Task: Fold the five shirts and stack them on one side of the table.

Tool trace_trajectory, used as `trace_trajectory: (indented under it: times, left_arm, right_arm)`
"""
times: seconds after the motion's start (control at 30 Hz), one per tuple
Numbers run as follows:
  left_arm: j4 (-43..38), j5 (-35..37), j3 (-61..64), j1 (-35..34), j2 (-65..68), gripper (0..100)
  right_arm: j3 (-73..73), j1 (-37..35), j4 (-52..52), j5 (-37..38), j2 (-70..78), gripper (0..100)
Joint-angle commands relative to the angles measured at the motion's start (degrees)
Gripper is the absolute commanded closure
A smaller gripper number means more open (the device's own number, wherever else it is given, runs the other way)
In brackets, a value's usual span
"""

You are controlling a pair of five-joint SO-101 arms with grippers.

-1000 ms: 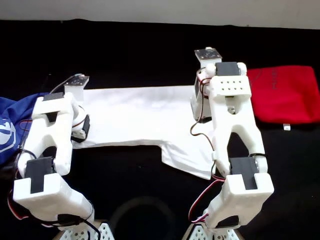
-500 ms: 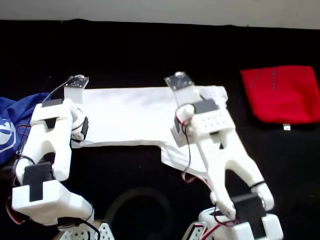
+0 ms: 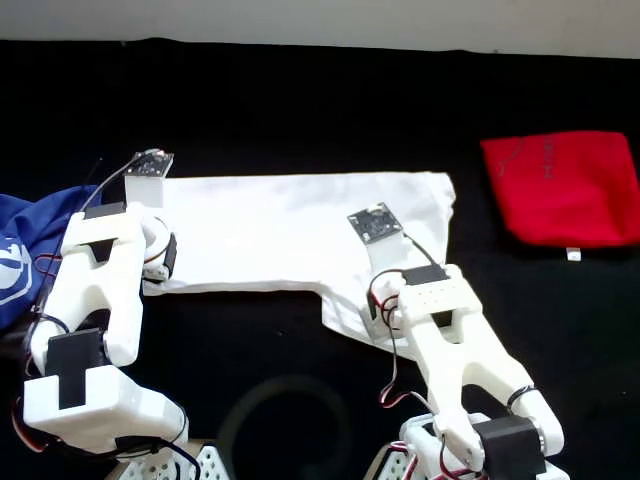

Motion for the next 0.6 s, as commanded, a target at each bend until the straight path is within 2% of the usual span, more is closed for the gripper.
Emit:
trace_trajectory:
  times: [0.0,0.3,0.43,0.57]
  left_arm:
    - [-2.2,0.5,0.1,-0.6,0.0,99]
    - [-2.3,0.5,0.1,-0.6,0.0,99]
    - [-2.4,0.5,0.1,-0.6,0.0,99]
    - [-2.4,0.5,0.1,-0.6,0.0,99]
  right_arm:
    - [-0.4,0.0,0.6,0.5,-1.9,99.2]
    - [-10.0,0.2,9.5,0.5,-1.9,99.2]
    - [-11.6,0.2,9.4,0.5,-1.2,99.2]
    - [-7.3,0.0,3.4,0.6,-1.1,99.2]
